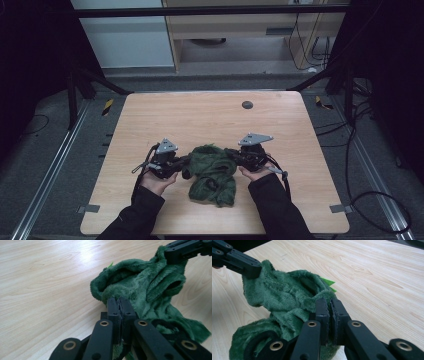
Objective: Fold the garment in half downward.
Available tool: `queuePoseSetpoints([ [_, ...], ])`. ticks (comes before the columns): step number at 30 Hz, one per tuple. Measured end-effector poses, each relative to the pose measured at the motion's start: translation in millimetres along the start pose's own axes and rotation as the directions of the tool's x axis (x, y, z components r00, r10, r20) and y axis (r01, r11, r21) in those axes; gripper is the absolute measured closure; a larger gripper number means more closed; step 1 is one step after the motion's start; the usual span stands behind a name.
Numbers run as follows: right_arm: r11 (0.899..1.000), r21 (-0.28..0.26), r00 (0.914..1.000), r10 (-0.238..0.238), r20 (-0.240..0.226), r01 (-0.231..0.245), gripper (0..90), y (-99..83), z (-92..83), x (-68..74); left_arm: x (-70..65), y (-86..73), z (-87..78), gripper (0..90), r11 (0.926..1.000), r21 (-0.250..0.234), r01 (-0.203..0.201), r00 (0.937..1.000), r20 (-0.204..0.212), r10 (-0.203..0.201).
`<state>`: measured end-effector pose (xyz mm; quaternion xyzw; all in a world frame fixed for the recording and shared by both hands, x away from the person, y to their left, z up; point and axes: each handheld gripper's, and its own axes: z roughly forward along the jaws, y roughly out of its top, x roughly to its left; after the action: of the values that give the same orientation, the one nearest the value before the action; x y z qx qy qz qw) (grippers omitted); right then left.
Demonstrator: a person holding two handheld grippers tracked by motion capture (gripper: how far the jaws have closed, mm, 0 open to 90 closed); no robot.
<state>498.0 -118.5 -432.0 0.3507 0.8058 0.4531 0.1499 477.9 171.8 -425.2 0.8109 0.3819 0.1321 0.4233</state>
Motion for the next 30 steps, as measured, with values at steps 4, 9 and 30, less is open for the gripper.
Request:
queuePoseSetpoints([
  [4, 1.000, 0.005, 1.0000, -0.007, -0.003, 0.007, 85.5, -0.3, -0.9, 3.2, -2.0, -3.8, -1.8, 88.6, 1.0000, 0.008, 0.001, 1.0000, 0.008, -0.001],
  [9, 1.000, 0.007, 0.9998, -0.013, -0.014, 0.013, 85.6, -1.5, -4.9, 8.6, -4.7, -8.5, -3.2, 88.6, 0.9996, 0.026, -0.007, 0.9998, 0.018, 0.007],
  [30, 1.000, 0.007, 0.9978, -0.014, -0.064, 0.015, 85.3, -27.9, -23.5, 25.0, -19.9, -30.3, -13.3, 88.5, 0.9985, 0.053, -0.015, 0.9984, 0.056, 0.012],
])
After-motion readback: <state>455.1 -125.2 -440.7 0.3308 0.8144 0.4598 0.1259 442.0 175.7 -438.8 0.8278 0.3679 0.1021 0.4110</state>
